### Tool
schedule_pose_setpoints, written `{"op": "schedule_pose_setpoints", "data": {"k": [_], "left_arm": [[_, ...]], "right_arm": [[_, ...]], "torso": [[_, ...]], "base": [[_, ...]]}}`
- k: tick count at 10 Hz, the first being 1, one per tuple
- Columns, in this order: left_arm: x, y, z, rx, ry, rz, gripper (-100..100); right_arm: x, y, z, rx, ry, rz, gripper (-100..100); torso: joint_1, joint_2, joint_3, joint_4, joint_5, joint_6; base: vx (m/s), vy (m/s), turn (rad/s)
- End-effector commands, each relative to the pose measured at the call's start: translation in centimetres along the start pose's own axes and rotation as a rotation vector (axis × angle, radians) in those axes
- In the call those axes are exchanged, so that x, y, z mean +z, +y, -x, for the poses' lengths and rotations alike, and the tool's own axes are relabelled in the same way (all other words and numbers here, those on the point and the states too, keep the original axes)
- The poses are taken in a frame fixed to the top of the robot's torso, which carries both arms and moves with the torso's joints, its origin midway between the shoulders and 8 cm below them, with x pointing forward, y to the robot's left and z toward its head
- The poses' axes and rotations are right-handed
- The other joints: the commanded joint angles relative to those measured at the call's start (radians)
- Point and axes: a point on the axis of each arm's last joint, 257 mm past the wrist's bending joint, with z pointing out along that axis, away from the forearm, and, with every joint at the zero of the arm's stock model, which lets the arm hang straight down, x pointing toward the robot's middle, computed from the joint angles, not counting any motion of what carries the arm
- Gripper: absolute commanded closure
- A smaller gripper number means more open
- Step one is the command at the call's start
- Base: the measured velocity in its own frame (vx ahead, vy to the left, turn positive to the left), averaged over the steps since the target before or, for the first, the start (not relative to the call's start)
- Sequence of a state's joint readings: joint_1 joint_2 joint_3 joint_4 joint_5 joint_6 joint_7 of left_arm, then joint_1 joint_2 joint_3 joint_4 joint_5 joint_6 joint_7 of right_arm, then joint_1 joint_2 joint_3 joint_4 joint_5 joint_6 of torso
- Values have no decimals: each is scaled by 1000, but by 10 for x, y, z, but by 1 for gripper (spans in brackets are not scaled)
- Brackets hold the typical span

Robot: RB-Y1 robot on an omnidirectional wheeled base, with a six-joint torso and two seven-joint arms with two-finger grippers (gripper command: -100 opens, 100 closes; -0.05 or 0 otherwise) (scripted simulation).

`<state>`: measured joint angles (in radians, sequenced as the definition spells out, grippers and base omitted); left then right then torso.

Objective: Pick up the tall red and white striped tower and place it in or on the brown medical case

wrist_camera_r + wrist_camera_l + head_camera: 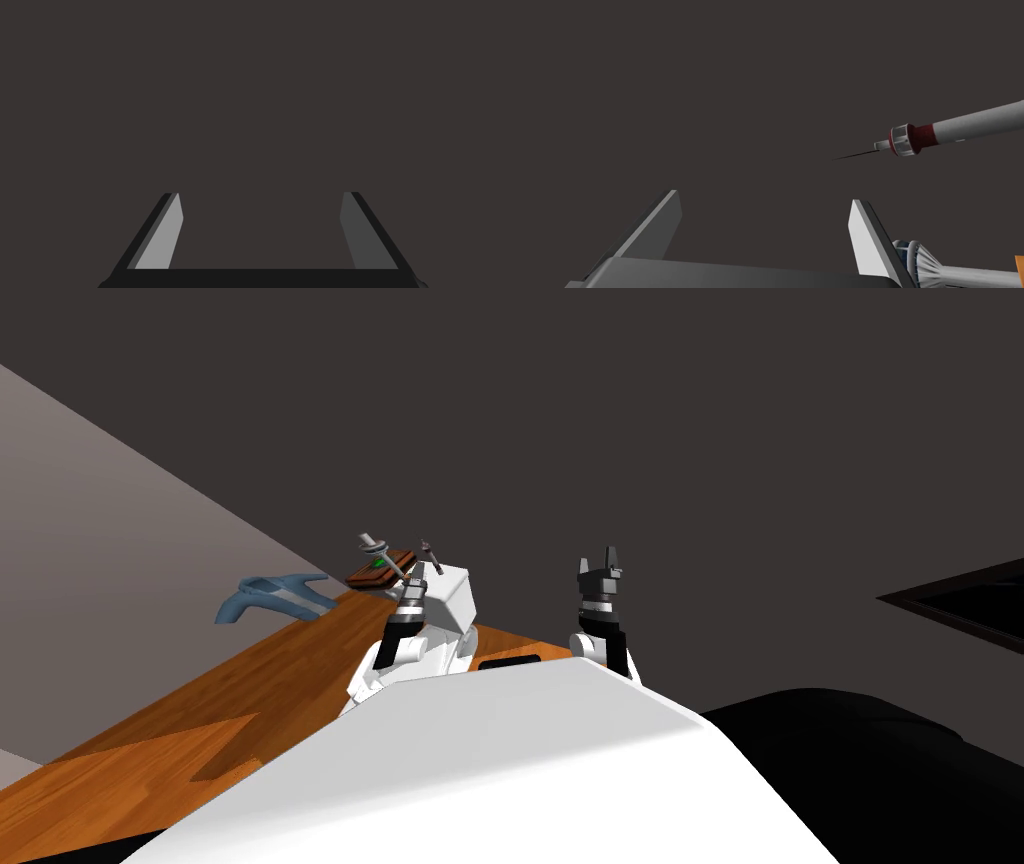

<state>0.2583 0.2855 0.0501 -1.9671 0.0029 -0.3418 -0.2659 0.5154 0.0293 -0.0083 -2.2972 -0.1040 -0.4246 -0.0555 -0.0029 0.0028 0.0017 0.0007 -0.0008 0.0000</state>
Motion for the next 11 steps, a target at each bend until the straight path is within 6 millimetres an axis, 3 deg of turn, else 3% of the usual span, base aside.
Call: {"op": "schedule_pose_setpoints", "data": {"k": [1,2,4,9,10,11], "left_arm": [[10,8,-5,54,30,-3,-100],[9,14,-6,54,33,7,-100],[28,25,-10,154,79,-4,-100],[48,58,-14,262,129,28,-100],[60,62,-13,316,144,21,-100],[59,69,-14,316,148,36,-100]], "right_arm": [[0,0,0,0,0,0,0],[0,0,0,0,0,0,0],[0,0,0,0,0,0,0],[0,0,0,0,0,0,0],[0,0,0,0,0,0,0],[0,0,0,0,0,0,0]], "torso": [[0,0,0,0,0,0],[0,0,0,0,0,0],[1,1,0,0,0,0],[0,0,0,0,0,0],[1,-1,0,0,0,0],[0,0,0,0,0,0]], "base": [[-44,-40,35],[-51,-35,20],[-92,-52,53],[-55,-46,27],[-45,-47,36],[-38,-40,25]]}}
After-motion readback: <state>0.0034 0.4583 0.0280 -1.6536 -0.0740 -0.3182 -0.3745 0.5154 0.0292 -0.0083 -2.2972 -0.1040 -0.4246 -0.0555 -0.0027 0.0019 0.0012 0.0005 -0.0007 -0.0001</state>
